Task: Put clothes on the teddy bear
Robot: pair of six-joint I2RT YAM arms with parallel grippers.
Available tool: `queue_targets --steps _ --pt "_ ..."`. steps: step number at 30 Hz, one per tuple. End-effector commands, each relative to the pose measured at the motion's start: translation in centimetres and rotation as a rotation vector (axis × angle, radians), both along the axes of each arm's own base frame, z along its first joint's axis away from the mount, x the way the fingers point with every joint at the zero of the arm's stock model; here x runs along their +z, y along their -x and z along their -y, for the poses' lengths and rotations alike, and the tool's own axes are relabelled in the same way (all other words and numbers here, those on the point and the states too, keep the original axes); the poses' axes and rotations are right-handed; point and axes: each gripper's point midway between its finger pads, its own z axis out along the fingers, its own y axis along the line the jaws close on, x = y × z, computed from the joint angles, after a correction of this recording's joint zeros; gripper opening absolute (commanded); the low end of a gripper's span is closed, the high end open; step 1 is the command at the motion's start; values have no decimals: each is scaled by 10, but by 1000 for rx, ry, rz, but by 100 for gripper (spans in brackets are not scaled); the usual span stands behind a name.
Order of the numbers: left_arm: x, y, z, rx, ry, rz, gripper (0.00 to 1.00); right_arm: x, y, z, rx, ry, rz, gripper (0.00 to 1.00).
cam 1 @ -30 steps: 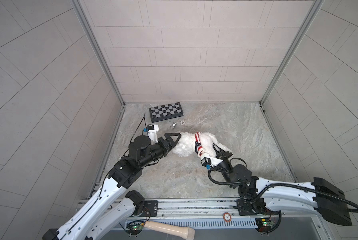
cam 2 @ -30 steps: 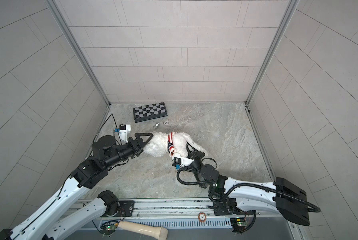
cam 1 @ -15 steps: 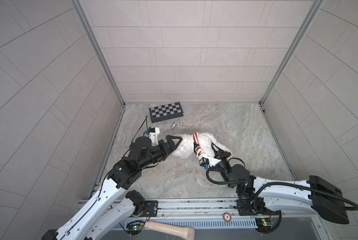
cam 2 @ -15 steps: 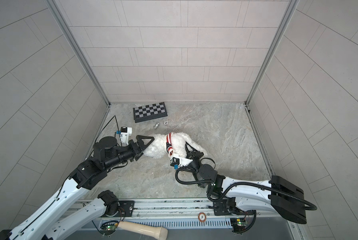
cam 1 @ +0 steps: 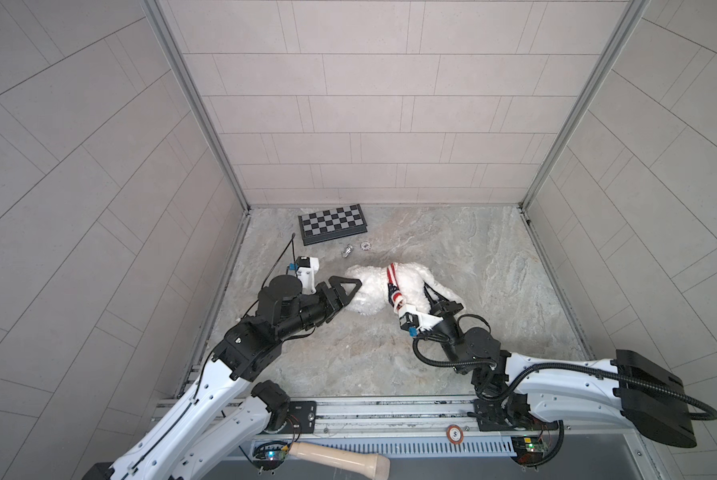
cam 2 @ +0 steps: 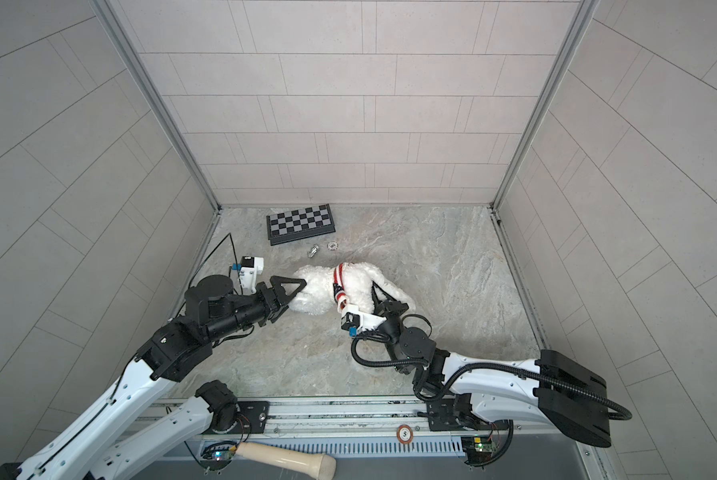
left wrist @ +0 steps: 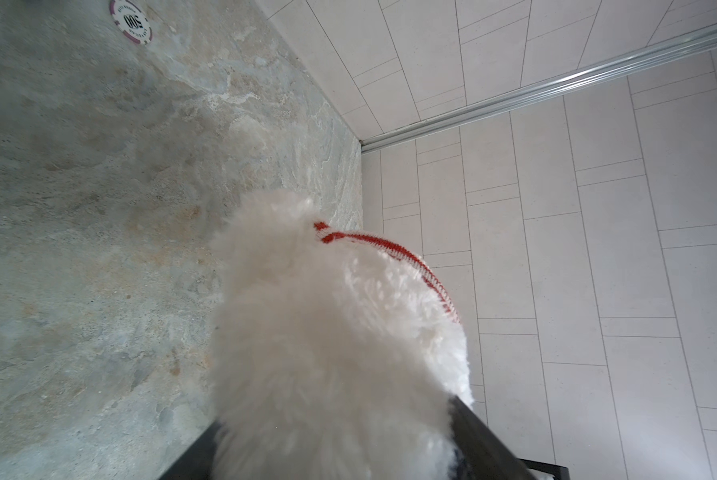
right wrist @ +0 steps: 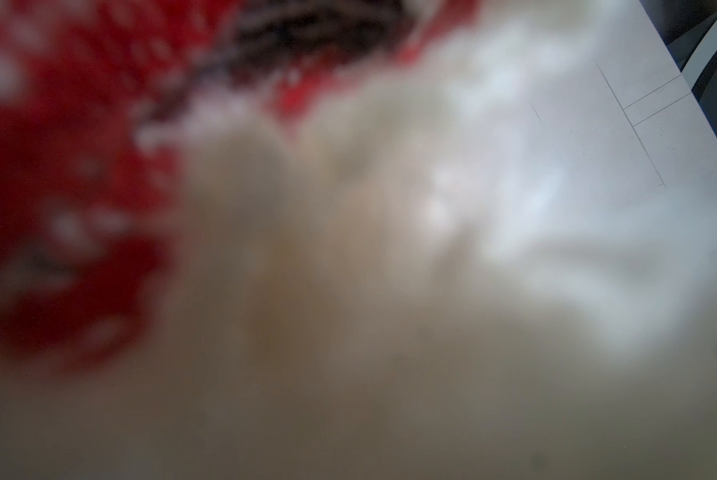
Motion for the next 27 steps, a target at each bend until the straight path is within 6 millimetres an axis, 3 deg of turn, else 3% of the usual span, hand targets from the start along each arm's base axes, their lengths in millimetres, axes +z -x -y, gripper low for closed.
queue_targets --steps 1,4,5,6,7,11,13,14,16,21,23,27 --pt "9 -3 9 -19 74 27 71 18 2 4 0 -78 41 0" --pt "7 -6 11 -14 97 26 69 19 4 4 18 -84 43 0" --pt "6 -7 11 -12 95 27 62 21 4 4 22 -88 44 0" --pt "6 -8 12 -12 100 30 46 22 5 3 30 -90 46 0" --pt "7 -8 13 -14 109 35 37 22 5 2 35 -89 45 0" --pt "18 -10 13 -5 139 71 26 23 8 -3 59 -74 33 3" --pt "28 -14 10 18 154 121 12 21 9 -4 69 -80 21 12" --pt "34 -16 8 28 163 154 1 19 10 -4 70 -84 10 18" --pt "49 -21 4 56 166 246 0 15 12 0 71 -118 -9 35" --pt "83 -29 -3 64 156 491 0 6 36 0 205 -246 -170 66" --pt "83 -33 -10 80 133 537 0 0 56 -7 345 -277 -312 94" --pt "94 -26 -9 31 100 683 0 17 82 4 483 -520 -477 99"
